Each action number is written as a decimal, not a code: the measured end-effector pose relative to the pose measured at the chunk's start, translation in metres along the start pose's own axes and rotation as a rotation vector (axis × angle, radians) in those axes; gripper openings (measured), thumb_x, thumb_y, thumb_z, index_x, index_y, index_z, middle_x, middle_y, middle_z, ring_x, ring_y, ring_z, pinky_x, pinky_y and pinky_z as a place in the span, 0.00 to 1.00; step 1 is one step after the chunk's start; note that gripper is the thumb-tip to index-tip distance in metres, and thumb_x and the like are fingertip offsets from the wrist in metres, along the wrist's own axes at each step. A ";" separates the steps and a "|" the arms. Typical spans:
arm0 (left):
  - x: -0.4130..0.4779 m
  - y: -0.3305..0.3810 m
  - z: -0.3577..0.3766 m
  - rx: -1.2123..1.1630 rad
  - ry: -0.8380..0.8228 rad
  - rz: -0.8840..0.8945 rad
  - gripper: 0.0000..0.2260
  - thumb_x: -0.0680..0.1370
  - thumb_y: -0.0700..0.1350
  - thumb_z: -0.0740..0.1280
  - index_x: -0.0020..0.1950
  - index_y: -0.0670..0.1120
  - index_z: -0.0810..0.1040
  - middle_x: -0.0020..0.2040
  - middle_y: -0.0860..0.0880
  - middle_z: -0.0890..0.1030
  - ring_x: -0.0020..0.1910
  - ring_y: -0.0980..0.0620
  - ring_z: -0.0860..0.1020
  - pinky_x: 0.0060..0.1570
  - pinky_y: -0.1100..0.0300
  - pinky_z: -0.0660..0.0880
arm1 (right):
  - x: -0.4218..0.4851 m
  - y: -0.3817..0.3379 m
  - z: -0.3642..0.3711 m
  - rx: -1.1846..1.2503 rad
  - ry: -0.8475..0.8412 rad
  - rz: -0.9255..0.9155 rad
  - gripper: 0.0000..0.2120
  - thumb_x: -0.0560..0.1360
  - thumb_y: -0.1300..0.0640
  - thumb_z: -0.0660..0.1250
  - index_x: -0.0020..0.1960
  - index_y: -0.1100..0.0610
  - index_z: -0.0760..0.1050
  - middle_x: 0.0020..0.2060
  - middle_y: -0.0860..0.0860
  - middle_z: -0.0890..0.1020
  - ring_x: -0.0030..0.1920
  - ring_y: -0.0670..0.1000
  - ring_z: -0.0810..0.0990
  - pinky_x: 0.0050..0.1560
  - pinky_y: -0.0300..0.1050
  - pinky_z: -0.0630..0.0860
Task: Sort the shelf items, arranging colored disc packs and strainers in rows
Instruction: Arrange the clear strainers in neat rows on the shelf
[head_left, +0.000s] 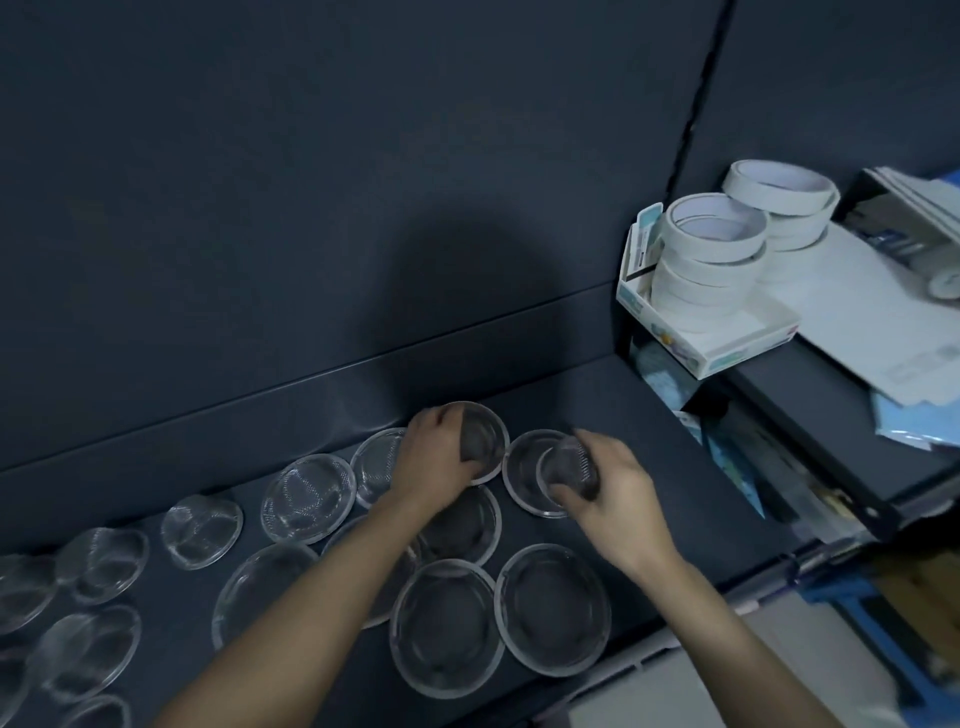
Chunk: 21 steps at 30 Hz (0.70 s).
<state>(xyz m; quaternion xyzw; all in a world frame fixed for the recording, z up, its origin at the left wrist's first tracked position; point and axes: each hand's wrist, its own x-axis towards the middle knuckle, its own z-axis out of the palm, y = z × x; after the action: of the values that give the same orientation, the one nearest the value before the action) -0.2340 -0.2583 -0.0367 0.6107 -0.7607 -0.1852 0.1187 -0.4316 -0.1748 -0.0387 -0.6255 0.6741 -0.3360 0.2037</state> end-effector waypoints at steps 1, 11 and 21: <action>0.001 -0.003 0.000 -0.020 -0.030 -0.005 0.31 0.70 0.46 0.73 0.70 0.43 0.67 0.66 0.41 0.71 0.65 0.43 0.68 0.65 0.52 0.66 | 0.000 0.000 0.003 -0.023 -0.048 -0.032 0.31 0.67 0.59 0.76 0.68 0.59 0.70 0.62 0.54 0.75 0.63 0.53 0.73 0.64 0.38 0.65; 0.001 -0.009 -0.008 -0.035 0.093 0.023 0.28 0.68 0.49 0.73 0.67 0.44 0.73 0.58 0.44 0.77 0.59 0.44 0.73 0.59 0.53 0.70 | 0.036 0.011 0.006 -0.148 -0.080 0.009 0.31 0.69 0.63 0.73 0.70 0.59 0.66 0.66 0.55 0.71 0.65 0.57 0.70 0.67 0.46 0.67; -0.005 -0.008 -0.008 -0.180 0.130 0.009 0.30 0.67 0.51 0.74 0.68 0.48 0.72 0.61 0.48 0.75 0.59 0.49 0.74 0.59 0.61 0.68 | 0.081 0.026 -0.001 -0.221 -0.024 0.053 0.31 0.70 0.64 0.71 0.70 0.60 0.65 0.67 0.59 0.70 0.65 0.60 0.69 0.66 0.47 0.65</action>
<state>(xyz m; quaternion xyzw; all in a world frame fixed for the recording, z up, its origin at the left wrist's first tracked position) -0.2222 -0.2558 -0.0330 0.6048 -0.7344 -0.2124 0.2231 -0.4614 -0.2542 -0.0443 -0.6301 0.7207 -0.2466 0.1505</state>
